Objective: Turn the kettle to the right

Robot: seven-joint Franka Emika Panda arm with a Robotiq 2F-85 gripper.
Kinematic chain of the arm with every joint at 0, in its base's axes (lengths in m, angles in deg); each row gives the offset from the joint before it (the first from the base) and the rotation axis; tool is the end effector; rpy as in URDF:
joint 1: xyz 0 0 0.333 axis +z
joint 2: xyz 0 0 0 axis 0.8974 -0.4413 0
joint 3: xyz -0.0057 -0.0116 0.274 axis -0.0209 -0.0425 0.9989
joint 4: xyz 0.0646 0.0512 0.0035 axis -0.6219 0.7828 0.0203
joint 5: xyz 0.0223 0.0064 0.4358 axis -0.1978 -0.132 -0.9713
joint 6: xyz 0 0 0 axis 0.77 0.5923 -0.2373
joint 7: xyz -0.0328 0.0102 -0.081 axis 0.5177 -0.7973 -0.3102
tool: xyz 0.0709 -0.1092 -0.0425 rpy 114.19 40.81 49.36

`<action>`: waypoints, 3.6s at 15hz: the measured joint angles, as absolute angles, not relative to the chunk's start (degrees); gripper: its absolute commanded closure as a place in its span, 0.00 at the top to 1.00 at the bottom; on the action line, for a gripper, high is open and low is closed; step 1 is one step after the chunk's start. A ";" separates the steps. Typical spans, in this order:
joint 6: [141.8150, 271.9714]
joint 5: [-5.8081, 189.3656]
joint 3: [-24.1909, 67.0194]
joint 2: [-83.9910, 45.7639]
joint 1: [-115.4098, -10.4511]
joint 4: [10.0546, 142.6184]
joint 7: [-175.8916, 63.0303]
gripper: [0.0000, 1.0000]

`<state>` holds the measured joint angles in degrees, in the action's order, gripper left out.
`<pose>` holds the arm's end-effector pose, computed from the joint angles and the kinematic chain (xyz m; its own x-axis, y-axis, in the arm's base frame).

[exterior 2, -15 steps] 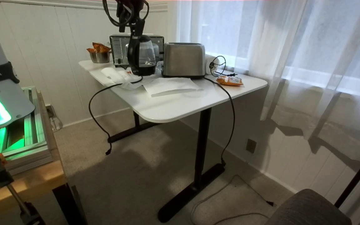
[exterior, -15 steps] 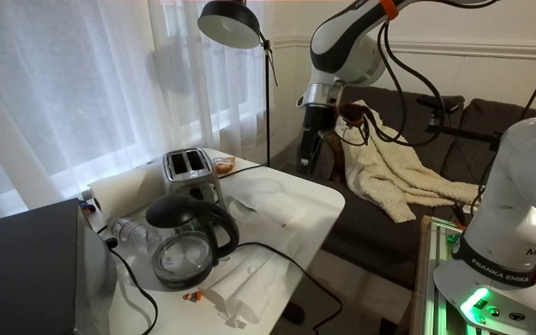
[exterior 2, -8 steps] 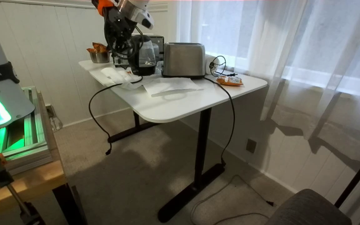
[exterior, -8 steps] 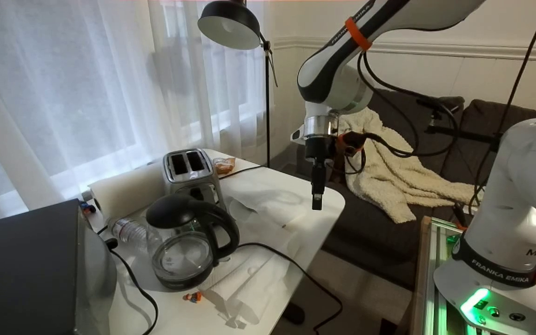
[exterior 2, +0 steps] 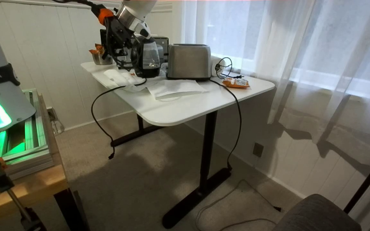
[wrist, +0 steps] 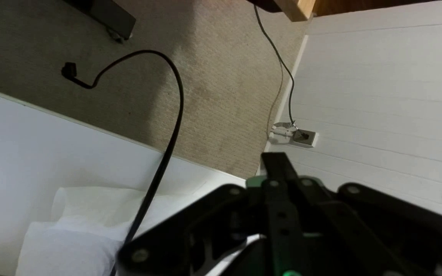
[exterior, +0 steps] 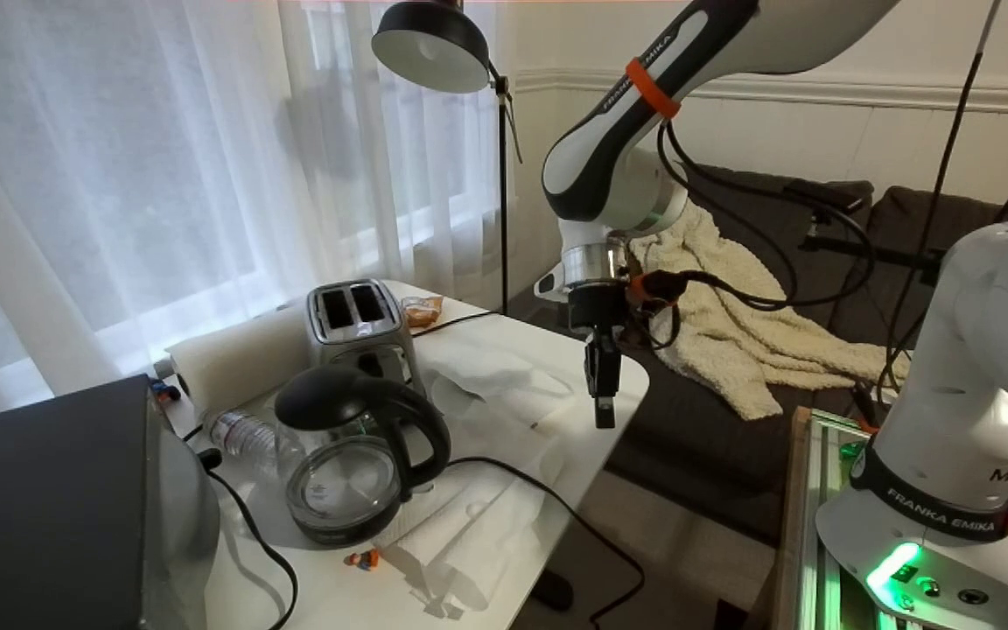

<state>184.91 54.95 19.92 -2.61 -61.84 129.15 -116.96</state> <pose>0.4100 0.0268 0.1487 0.8542 0.5166 -0.0588 0.3572 -0.6654 -0.6555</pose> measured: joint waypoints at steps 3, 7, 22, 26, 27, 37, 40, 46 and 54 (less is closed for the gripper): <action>184.79 54.95 19.92 -2.62 -61.96 129.13 -117.16 0.01; 184.75 54.96 20.23 -2.65 -62.23 129.12 -117.26 0.00; 193.67 25.06 24.28 -18.66 -63.21 118.49 -125.47 0.00; 193.68 23.50 25.58 -25.42 -63.21 113.55 -126.00 0.00; 193.85 23.45 25.72 -26.91 -63.21 112.44 -126.40 0.01; 193.91 23.54 25.79 -28.22 -63.24 111.55 -126.49 0.00; 193.91 23.53 26.34 -29.90 -63.23 110.31 -126.44 0.00; 193.80 22.08 27.68 -34.65 -63.32 106.24 -126.44 0.00; 190.81 16.84 28.14 -38.56 -65.03 101.72 -126.32 0.00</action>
